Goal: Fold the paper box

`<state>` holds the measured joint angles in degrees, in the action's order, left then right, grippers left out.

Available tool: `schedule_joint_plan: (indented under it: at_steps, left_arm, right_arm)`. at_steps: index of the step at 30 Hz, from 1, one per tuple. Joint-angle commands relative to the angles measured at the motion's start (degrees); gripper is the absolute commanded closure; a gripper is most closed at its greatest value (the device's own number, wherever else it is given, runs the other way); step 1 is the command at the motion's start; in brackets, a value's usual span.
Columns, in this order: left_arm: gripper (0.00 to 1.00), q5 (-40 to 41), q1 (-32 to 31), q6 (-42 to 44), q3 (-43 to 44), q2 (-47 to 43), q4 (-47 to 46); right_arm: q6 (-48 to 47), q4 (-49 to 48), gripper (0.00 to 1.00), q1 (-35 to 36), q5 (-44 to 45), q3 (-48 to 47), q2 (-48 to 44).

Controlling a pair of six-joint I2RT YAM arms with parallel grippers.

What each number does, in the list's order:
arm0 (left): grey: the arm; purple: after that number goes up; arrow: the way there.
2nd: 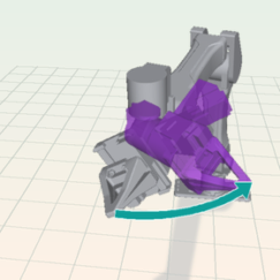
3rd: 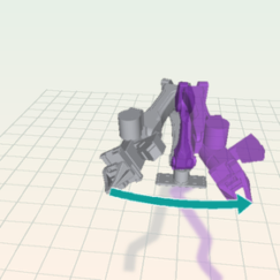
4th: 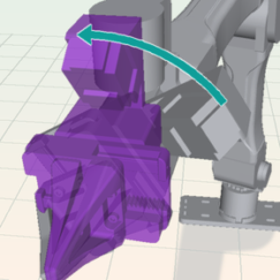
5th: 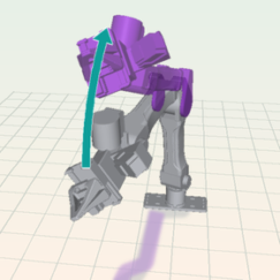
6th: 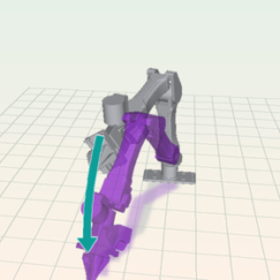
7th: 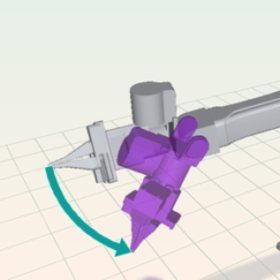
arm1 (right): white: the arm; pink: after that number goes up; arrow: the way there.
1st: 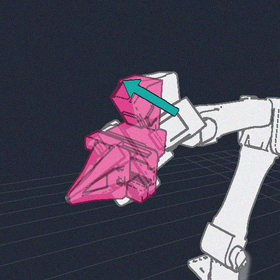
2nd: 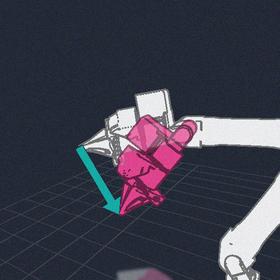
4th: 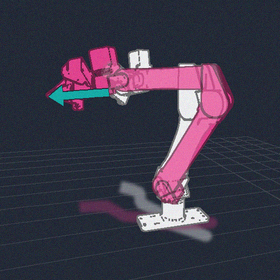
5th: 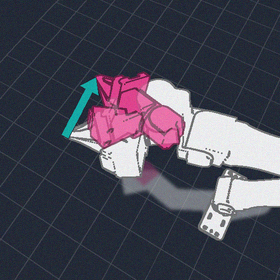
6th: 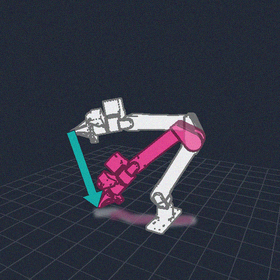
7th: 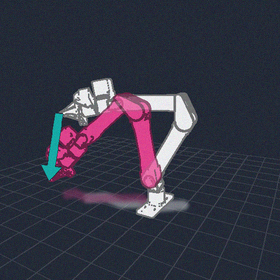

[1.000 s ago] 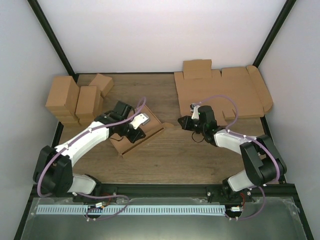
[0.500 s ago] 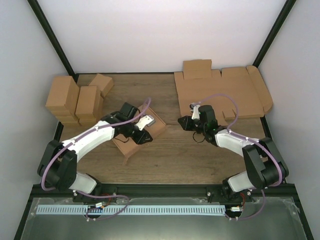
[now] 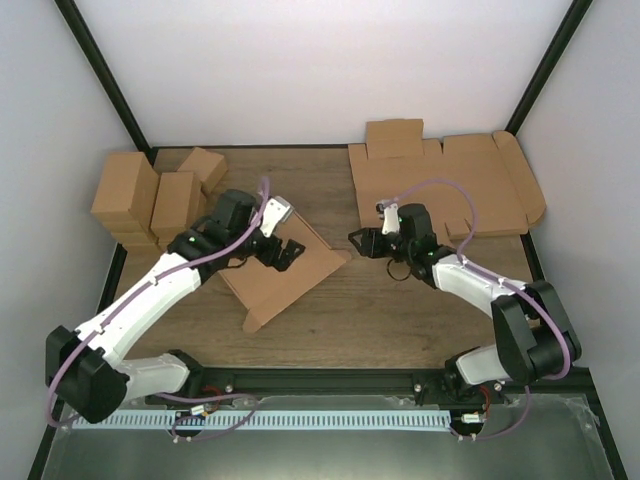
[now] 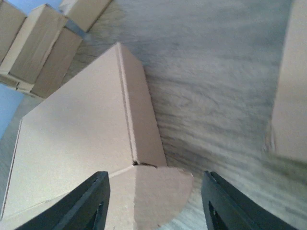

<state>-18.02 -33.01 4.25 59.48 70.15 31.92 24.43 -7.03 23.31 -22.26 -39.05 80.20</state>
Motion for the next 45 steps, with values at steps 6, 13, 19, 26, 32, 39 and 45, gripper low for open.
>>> schedule_joint_plan:
  at_steps: [6,13,19,26,32,39,45]
  left_arm:
    - [0.00,28.6,4.1,-21.6,3.3,4.0,7.3]
    - [0.00,28.4,4.9,-34.3,-10.3,-8.3,1.2]
    - [0.00,33.5,5.9,-45.5,-17.2,-14.2,2.2]
    - [0.00,30.6,6.6,-55.4,-26.5,-20.0,-3.6]
    - [0.00,23.6,6.7,-53.0,-29.3,-17.9,-10.3]
    - [0.00,15.7,6.7,-47.8,-28.8,-11.2,-16.2]
    - [0.00,9.1,6.7,-44.5,-28.5,-7.2,-21.6]
  right_arm:
    - [-3.4,1.4,0.33,1.8,-8.8,-11.0,7.0]
    - [-1.9,-0.2,0.32,5.0,-10.0,-15.3,14.8]
    - [-1.4,-1.9,0.21,6.5,-10.5,-16.2,19.1]
    - [-1.2,-1.9,0.20,7.8,-11.6,-16.4,21.4]
    - [-1.2,-2.1,0.21,9.2,-13.2,-15.8,21.4]
    - [-0.6,-1.9,0.22,9.3,-13.3,-11.3,17.0]
    - [-0.1,-1.1,0.22,9.3,-11.4,-3.3,7.6]
